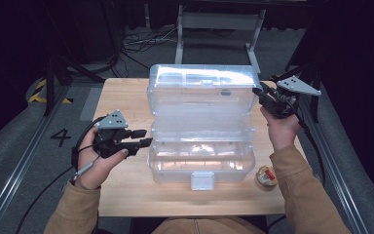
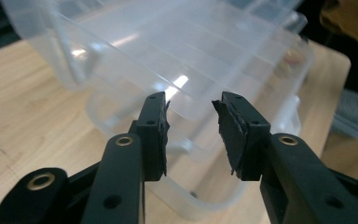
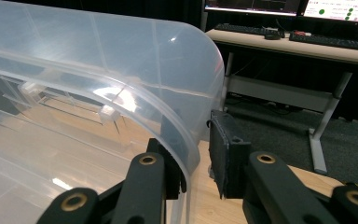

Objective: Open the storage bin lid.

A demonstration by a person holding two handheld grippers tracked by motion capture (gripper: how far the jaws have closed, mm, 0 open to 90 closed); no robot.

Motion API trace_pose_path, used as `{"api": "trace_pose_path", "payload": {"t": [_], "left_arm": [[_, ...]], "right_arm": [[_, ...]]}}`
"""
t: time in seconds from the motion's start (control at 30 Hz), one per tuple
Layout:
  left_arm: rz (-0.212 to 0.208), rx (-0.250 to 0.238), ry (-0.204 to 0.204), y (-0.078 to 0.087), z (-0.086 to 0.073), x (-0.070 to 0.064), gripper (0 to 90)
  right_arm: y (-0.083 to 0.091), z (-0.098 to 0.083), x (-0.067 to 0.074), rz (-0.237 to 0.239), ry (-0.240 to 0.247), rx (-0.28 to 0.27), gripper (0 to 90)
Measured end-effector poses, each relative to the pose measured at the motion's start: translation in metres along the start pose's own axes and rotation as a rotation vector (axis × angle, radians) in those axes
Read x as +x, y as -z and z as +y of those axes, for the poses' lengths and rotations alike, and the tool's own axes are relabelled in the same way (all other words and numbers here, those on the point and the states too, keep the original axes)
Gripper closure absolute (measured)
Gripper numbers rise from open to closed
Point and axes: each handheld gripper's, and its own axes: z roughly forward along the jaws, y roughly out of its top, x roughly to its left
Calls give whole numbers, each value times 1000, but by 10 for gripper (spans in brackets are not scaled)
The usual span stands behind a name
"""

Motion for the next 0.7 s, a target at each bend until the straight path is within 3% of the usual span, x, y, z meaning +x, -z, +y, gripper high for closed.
{"api": "trace_pose_path", "payload": {"t": [0.2,0.7], "left_arm": [[-70,81,-37,-8,-6,-14,608],[-214,255,-102,-53,-17,-24,581]], "right_arm": [[-2,1,-2,8,-1,7,746],[-3,3,-3,17,7,15,740]]}}
